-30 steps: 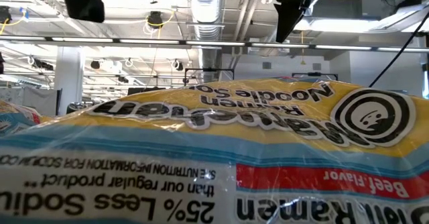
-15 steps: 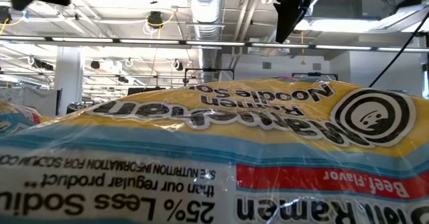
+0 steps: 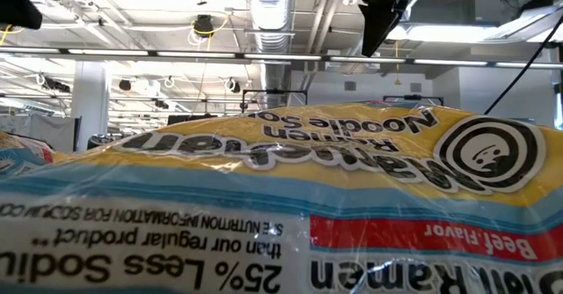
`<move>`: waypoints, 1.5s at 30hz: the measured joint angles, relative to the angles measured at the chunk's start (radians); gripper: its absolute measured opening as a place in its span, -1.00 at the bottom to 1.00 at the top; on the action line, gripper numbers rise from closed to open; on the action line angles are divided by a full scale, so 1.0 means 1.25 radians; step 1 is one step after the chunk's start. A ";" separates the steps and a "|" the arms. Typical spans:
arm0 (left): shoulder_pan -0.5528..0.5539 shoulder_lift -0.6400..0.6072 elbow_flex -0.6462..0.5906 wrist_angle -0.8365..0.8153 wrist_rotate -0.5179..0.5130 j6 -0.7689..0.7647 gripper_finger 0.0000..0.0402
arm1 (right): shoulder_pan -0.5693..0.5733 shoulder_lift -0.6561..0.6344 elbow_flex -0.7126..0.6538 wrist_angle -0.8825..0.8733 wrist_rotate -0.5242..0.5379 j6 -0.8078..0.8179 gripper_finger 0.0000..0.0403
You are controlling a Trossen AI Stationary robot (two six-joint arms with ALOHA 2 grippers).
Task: Sort Maruchan noodles
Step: Put the blue noodle pack into the white bin
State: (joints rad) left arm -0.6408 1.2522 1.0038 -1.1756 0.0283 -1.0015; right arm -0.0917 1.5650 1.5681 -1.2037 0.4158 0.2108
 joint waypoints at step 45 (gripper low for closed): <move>-0.040 -0.003 -0.329 0.284 -0.210 -0.080 -0.24 | 0.000 0.000 0.000 0.013 0.000 0.001 -0.17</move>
State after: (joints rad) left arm -0.6903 1.2480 0.5928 -0.8208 -0.2337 -1.1016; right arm -0.0917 1.5654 1.5677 -1.1877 0.4156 0.2115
